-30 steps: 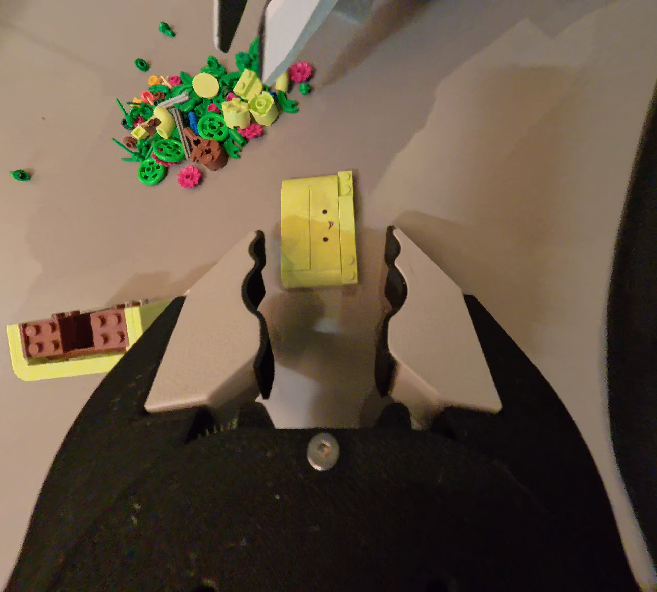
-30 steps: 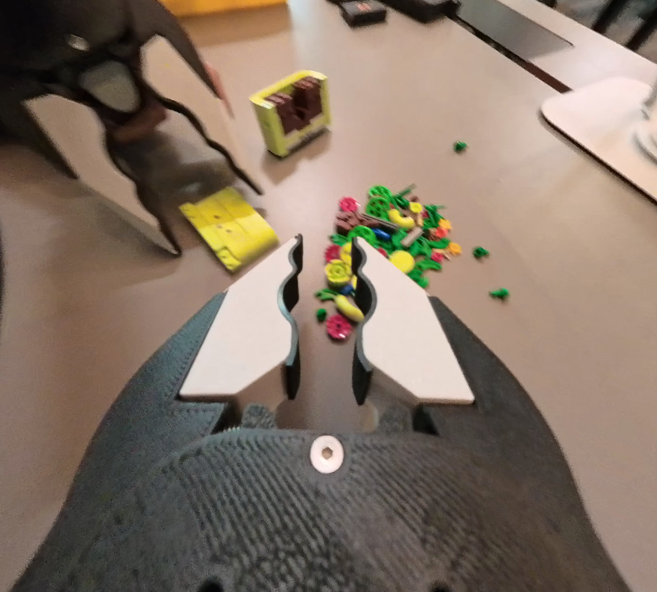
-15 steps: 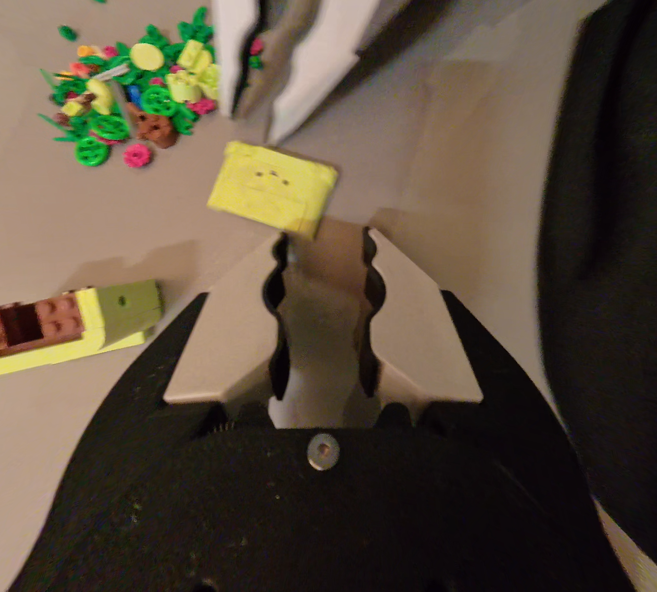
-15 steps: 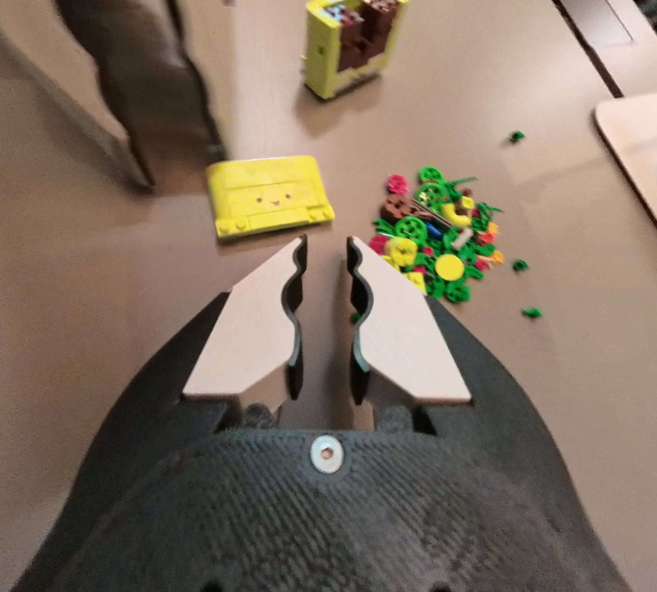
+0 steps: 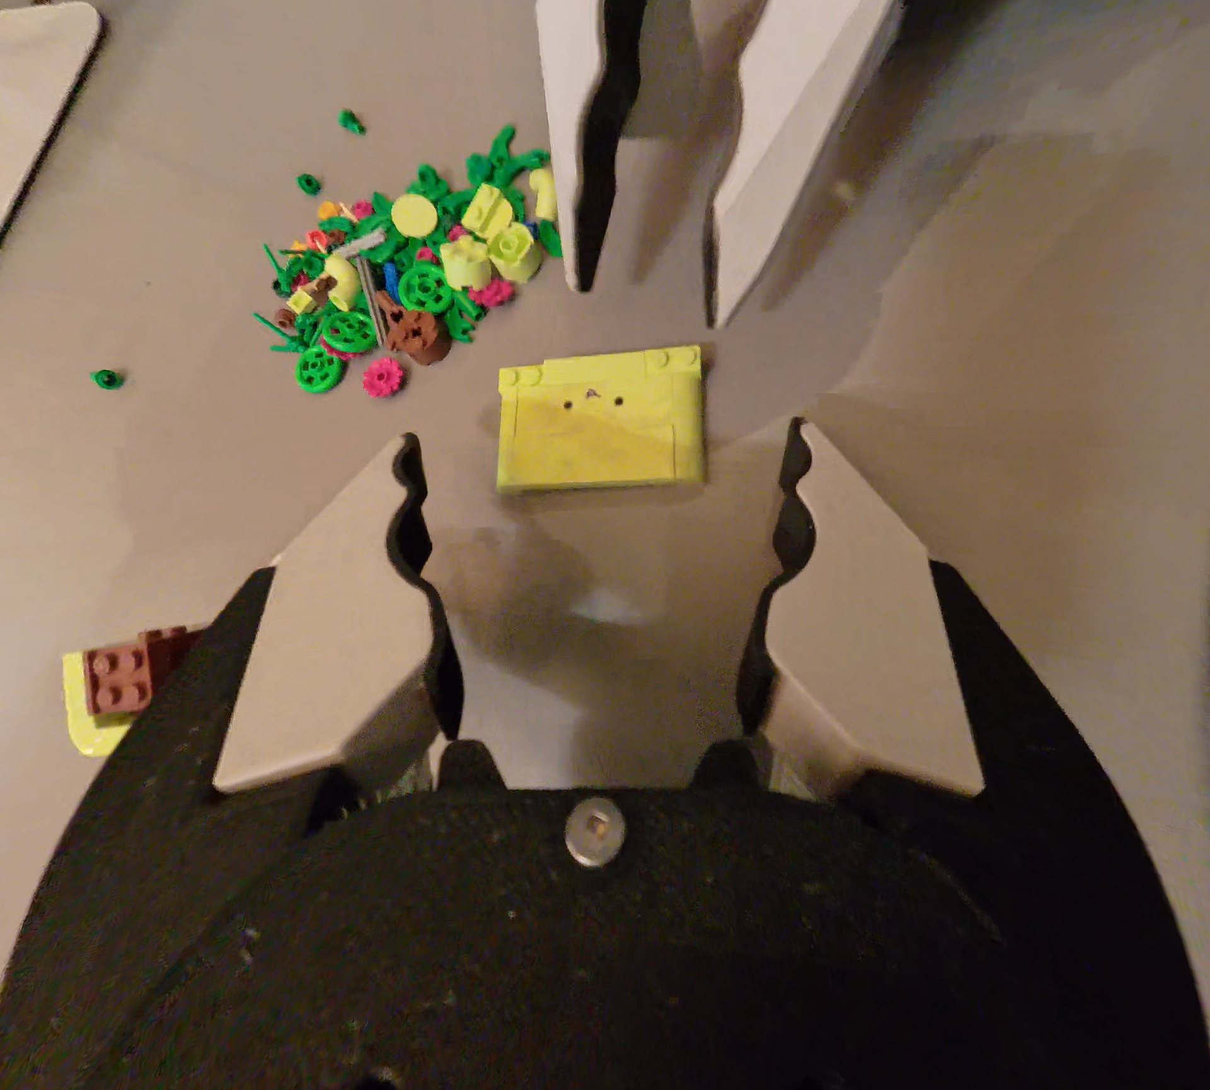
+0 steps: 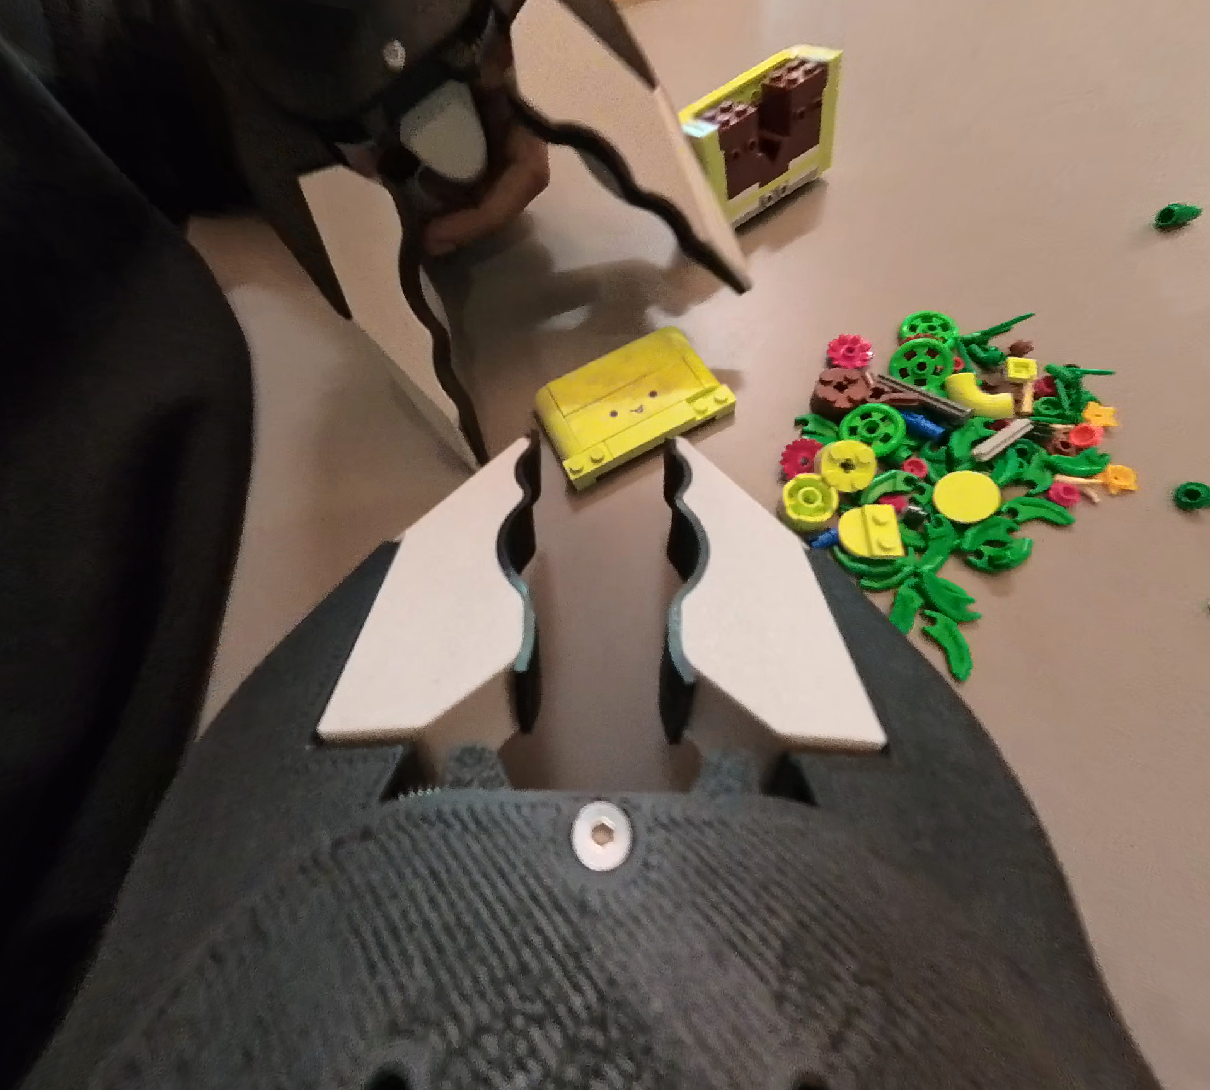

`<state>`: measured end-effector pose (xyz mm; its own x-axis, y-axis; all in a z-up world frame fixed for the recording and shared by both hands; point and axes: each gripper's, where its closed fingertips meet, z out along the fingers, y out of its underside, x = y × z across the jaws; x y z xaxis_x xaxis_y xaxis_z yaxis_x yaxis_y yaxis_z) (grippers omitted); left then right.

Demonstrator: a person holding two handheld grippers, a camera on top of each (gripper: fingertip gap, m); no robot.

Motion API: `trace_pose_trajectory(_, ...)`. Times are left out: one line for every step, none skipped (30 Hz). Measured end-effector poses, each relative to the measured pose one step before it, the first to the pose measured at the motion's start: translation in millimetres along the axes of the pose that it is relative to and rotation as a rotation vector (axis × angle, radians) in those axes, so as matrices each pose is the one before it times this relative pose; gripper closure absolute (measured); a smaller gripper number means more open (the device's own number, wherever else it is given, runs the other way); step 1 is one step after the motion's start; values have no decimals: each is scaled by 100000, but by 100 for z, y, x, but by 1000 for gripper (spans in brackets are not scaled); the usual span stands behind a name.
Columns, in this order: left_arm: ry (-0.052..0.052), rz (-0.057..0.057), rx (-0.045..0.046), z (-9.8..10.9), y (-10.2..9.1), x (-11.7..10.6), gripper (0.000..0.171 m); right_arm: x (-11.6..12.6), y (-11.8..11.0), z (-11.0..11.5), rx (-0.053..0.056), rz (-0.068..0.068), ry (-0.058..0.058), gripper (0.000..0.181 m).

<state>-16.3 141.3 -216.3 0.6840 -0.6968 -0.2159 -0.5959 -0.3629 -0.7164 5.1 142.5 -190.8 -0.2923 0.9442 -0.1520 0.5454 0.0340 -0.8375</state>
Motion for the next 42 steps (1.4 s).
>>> trace_pose_trajectory(885, -360, 2268, 96, -579, -12, 64, -64, 280, 93, -1741, -1235, 127, 146)
trace_pose_trajectory(-330, 193, 689, 176, -248, -213, 64, -95, 273, 134, -1809, -934, -135, 146)
trace_pose_trajectory(-391, 40, -1401, 255, 143, -243, 65, -121, 231, 157, -1706, -1343, 30, 146)
trace_pose_trajectory(1370, -1075, -1153, 191, 88, 47, 65, -93, 229, 180, -1738, -2534, 705, 146)
trace_pose_trajectory(1841, -1035, -667, 109, 6, 157, 70, -82, 256, 168, -1829, -4107, 1318, 147)
trace_pose_trajectory(874, -435, -269, 77, -14, 106, 73, -27, 227, 148, -1728, -5285, 2116, 149)
trace_pose_trajectory(551, -5, -99, 23, -6, 99, 80, 71, 196, 113, -1470, -5677, 2969, 151)
trace_pose_trajectory(875, 394, 36, -26, 3, 179, 94, 53, 109, 99, -932, -5208, 2717, 153)
trace_pose_trajectory(550, 647, 12, -23, 18, 169, 105, -30, 28, 68, -340, -4164, 1696, 155)
trace_pose_trajectory(-377, 510, 51, -9, -7, 25, 110, -39, -32, 58, 0, -2950, 1052, 156)
trace_pose_trajectory(-345, 507, 30, -3, 4, 18, 113, -21, -51, 49, 144, -1995, 606, 159)
trace_pose_trajectory(-109, 372, 85, -11, -14, 29, 114, -7, -37, 41, 155, -1450, 328, 160)
trace_pose_trajectory(-84, -129, -79, -1, 14, 27, 114, 25, -21, 58, -12, -1053, 296, 162)
trace_pose_trajectory(126, -63, -16, -14, 7, 51, 115, 17, 2, 52, -93, -734, 110, 162)
trace_pose_trajectory(1279, 751, 513, -52, -72, 291, 124, 44, -20, 42, 48, -755, 401, 166)
trace_pose_trajectory(949, 1509, 1115, -56, -187, 387, 138, 67, -65, 14, 307, -1450, 909, 171)
trace_pose_trajectory(-314, 1418, 544, 11, -163, 250, 149, 27, -90, -9, 466, -2163, 1047, 176)
trace_pose_trajectory(-1578, 1406, -96, 60, -57, 69, 153, 45, -48, -20, 172, -2083, 1139, 177)
trace_pose_trajectory(-1808, 1488, -172, 39, -12, -33, 154, 79, 15, 5, -147, -971, 868, 177)
trace_pose_trajectory(-1216, 783, -133, 6, 15, -49, 154, 77, 43, 38, -101, 846, 118, 177)
trace_pose_trajectory(-318, 127, -10, -8, 11, -22, 154, 55, 68, 26, -159, 1988, -621, 176)
trace_pose_trajectory(408, -465, 84, -43, -9, 48, 154, 166, 91, 3, -391, 2436, -187, 172)
trace_pose_trajectory(2069, -1677, 344, -84, -54, 241, 153, 414, 151, -7, -788, 3228, 1201, 171)
trace_pose_trajectory(4686, -2805, 815, -134, -172, 601, 150, 582, 307, 11, -1605, 3492, 2103, 173)
trace_pose_trajectory(7419, -2914, 275, -104, -106, 1048, 146, 529, 422, 3, -2000, 2363, 1866, 173)
trace_pose_trajectory(5345, -2171, -50, -50, -30, 745, 138, 270, 245, -38, -730, 1241, 640, 172)
trace_pose_trajectory(-732, -1011, 1416, -127, -202, -171, 133, 23, -93, -141, 1037, 1236, -561, 171)
trace_pose_trajectory(-3807, 190, 1782, -271, -252, -660, 128, -81, -294, -166, 1937, 1726, -958, 170)
trace_pose_trajectory(-4187, 343, 1465, -315, -252, -813, 121, -98, -348, -130, 2006, 1988, -1047, 170)
trace_pose_trajectory(-3868, -59, 1182, -279, -242, -832, 115, -81, -320, -76, 1615, 2205, -976, 168)
trace_pose_trajectory(-3801, -192, 555, -136, -155, -827, 111, -34, -268, -14, 1148, 2604, -968, 166)
trace_pose_trajectory(-3228, 592, -765, -2, 74, -649, 109, -39, -205, 59, 696, 3358, -1137, 164)
trace_pose_trajectory(-2515, 1796, -2777, 139, 418, -417, 109, -61, -139, 138, 203, 4382, -1387, 162)
trace_pose_trajectory(-1863, 2437, -4371, 217, 663, -174, 109, -161, -49, 192, -299, 4649, -2082, 159)
trace_pose_trajectory(-918, 2425, -4244, 214, 636, 79, 110, -167, 34, 193, -827, 3901, -1864, 157)
trace_pose_trajectory(-493, 1124, -2064, 142, 325, 151, 112, -15, 133, 169, -1230, 2444, -389, 158)
trace_pose_trajectory(1669, -634, 624, -36, -145, 399, 114, 139, 214, 135, -1529, 721, 988, 159)
trace_pose_trajectory(2178, -1064, -742, 10, 47, 424, 119, 184, 278, 116, -1794, -361, 1528, 162)
trace_pose_trajectory(1509, -970, -686, -23, 42, 303, 123, 152, 306, 98, -1847, -711, 1255, 165)
trace_pose_trajectory(754, -157, -560, -63, 34, 193, 122, 23, 226, 87, -1398, -864, 465, 168)
trace_pose_trajectory(1022, 198, -695, -90, 44, 252, 122, -58, 85, 34, -570, -839, -48, 172)
trace_pose_trajectory(1798, 243, -592, -103, 10, 395, 120, -56, 6, -4, -10, -480, -126, 174)
